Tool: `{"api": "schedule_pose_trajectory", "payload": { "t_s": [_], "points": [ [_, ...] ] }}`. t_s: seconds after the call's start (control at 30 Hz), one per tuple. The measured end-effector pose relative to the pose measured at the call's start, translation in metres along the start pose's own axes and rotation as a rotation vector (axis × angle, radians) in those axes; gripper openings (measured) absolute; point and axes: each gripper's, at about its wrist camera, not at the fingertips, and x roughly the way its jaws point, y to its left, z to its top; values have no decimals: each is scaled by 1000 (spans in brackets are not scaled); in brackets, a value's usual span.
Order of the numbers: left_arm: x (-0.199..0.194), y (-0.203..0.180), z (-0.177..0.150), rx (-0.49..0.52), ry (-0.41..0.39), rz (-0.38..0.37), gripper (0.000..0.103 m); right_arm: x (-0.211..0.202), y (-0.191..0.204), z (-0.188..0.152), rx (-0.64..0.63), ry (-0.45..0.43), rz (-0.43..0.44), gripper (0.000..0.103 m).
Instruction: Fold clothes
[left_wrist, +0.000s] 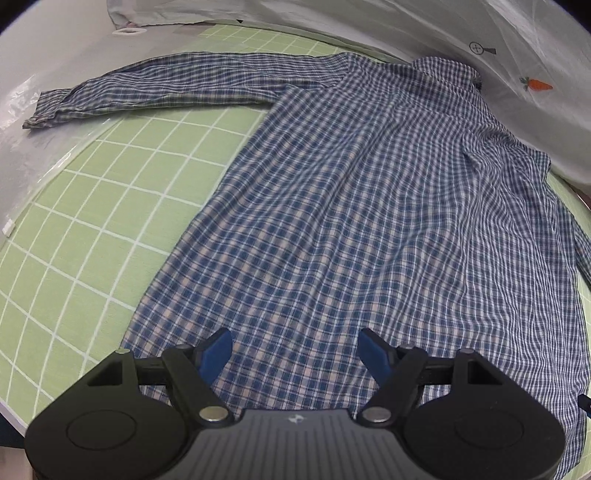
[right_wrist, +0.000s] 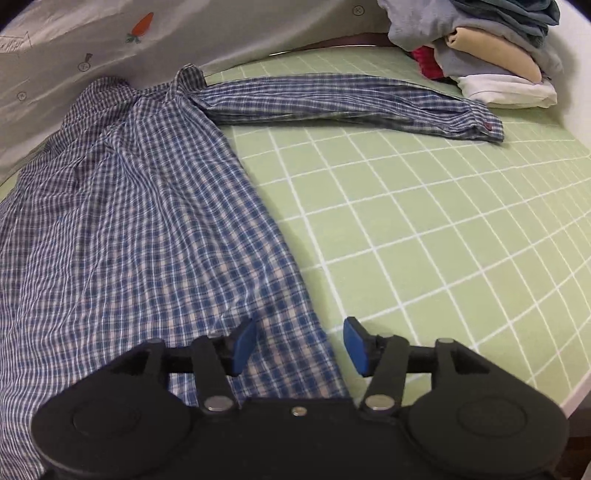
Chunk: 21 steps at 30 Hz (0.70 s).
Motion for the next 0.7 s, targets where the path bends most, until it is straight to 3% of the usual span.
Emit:
{"api": "schedule_pose_trajectory", "payload": {
  "t_s": [0.1, 0.6, 0.67, 0.7],
  "points": [
    [2, 0, -2, 6, 11, 2, 75, -4, 4, -2, -45, 9, 23, 2],
    [7, 7, -5, 11, 41, 16, 76, -18, 3, -13, 59, 25, -25, 2],
    [7, 7, -4, 10, 43, 20, 77, -16, 5, -11, 57, 33, -26, 4],
    [7, 7, -4, 9, 44, 22, 77, -15, 6, -9, 46, 36, -29, 15]
  ]
}}
